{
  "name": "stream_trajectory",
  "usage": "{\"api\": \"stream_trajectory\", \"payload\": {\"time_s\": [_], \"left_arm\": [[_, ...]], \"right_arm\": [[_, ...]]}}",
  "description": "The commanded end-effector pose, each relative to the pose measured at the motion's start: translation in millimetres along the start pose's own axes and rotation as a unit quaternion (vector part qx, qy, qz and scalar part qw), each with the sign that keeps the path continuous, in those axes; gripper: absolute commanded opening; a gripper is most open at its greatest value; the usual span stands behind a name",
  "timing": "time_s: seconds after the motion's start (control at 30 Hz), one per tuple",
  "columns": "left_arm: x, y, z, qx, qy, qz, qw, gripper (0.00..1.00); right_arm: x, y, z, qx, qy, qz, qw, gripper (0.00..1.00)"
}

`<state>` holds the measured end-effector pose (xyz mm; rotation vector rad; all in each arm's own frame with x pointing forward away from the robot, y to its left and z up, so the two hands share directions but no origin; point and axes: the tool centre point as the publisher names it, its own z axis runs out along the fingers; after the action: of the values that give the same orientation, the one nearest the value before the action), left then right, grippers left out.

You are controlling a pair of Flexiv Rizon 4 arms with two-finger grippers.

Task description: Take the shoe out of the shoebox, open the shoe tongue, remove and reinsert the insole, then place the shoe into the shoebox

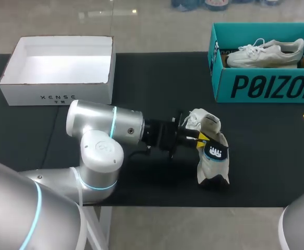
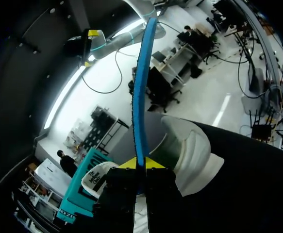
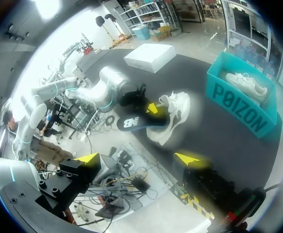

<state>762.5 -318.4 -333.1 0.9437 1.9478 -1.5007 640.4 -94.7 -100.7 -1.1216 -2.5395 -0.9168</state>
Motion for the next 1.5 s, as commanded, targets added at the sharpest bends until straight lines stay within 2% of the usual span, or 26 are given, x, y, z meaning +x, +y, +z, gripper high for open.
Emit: {"api": "stream_trajectory", "payload": {"time_s": [0.03,0.13,0.3,0.37,0.4,0.43,0.47,0.73,0.77,0.97,1.0,1.1,1.23,1.3,1.43,1.5], "left_arm": [[-2.9,0,6,-0.01,0.033,0.014,0.999,0.0],[0.4,0,4,-0.027,0.056,0.027,0.998,0.0],[3.3,9,-9,-0.081,0.064,0.025,0.994,0.0],[2.9,9,-11,-0.087,0.064,0.023,0.994,0.0],[2.5,8,-11,-0.088,0.066,0.022,0.994,0.05],[1.8,8,-11,-0.091,0.072,0.024,0.993,0.47],[0.2,7,-11,-0.09,0.07,0.024,0.993,1.0],[-2.8,-4,-7,-0.081,0.058,0.029,0.995,1.0],[-3.5,-5,-6,-0.08,0.056,0.031,0.995,0.95],[-3.3,-13,5,-0.063,0.053,0.03,0.996,0.86],[-2.3,-14,7,-0.06,0.053,0.029,0.996,0.8],[0.1,-17,13,-0.054,0.054,0.027,0.997,0.5],[1.1,-17,15,-0.051,0.055,0.027,0.997,0.31],[2.0,-16,15,-0.051,0.055,0.026,0.997,0.11],[4.5,-17,13,-0.053,0.056,0.024,0.997,0.0],[5.6,-17,13,-0.053,0.057,0.024,0.997,0.0]], "right_arm": [[-1.7,2.3,0,0.003,0.001,0.001,1.0,1.0],[-1.7,2.3,0,0.003,0.001,0.001,1.0,1.0],[-1.7,2.3,0,0.003,0.001,0.001,1.0,1.0],[-1.7,2.3,0,0.003,0.001,0.001,1.0,1.0],[-1.7,2.3,0,0.003,0.001,0.001,1.0,1.0],[-1.7,2.3,0,0.003,0.001,0.001,1.0,1.0],[-1.7,2.3,0,0.003,0.001,0.001,1.0,1.0],[-1.7,2.3,0,0.003,0.001,0.001,1.0,1.0],[-1.7,2.3,0,0.003,0.001,0.001,1.0,1.0],[-1.7,2.3,0,0.003,0.001,0.001,1.0,1.0],[-1.7,2.3,0,0.003,0.001,0.001,1.0,1.0],[-1.7,2.3,0,0.003,0.001,0.001,1.0,1.0],[-1.7,2.3,0,0.003,0.001,0.001,1.0,1.0],[-1.7,2.3,0,0.003,0.001,0.001,1.0,1.0],[-1.7,2.3,0,0.003,0.001,0.001,1.0,1.0],[-1.7,2.3,0,0.003,0.001,0.001,1.0,1.0]]}}
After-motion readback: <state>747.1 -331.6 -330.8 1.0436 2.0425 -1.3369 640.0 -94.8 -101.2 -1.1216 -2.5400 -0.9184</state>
